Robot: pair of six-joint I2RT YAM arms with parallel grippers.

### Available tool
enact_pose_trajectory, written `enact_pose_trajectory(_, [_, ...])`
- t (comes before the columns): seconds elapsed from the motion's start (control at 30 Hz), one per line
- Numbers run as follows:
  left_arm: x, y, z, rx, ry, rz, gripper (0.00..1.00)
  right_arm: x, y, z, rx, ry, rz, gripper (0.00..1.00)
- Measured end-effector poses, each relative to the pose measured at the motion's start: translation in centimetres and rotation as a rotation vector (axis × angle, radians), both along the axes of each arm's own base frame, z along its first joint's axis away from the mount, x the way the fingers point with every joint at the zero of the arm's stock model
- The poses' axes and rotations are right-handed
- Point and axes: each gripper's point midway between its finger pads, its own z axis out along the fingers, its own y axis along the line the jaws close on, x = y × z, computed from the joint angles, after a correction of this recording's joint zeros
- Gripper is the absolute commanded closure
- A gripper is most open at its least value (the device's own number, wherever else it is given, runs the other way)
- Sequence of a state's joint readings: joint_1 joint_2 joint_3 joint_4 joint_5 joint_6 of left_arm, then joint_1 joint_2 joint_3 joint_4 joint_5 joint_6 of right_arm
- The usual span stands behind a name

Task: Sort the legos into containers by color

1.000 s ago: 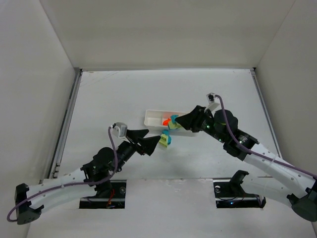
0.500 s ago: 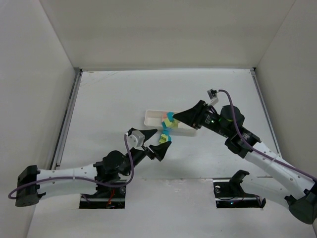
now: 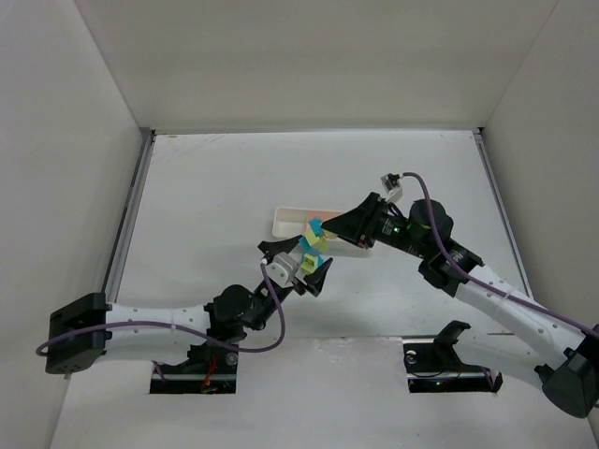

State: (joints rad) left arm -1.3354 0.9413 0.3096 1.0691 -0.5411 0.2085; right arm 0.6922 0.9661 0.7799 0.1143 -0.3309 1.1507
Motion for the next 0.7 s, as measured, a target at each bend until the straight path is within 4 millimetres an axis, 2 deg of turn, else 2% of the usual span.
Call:
enact_pose_trajectory(0.13, [0.1, -0.2, 0.0, 0.022, -0.033, 0.027, 0.24, 0.0, 0.0, -0.9, 0.002, 0.021, 0.005, 0.68])
enact_pose_trajectory(0.3, [-0.2, -0.3, 1.2, 0.011, -0.079, 0.05, 0.3, 0.1, 0.0, -1.6, 0.004, 0.046, 0.008, 0.68])
enact_pose_trajectory(0.47, [-0.1, -0.6, 2.0, 0.016, -0.109, 0.073, 0.43, 0.0, 0.1, -1.5, 0.025, 0.048, 0.015, 0.68])
enact_pose_trajectory(0.7, [-0.2, -0.6, 2.2, 0.021, -0.122, 0.08, 0.58, 0.3, -0.1, -1.5, 0.036, 0.052, 0.011, 0.68])
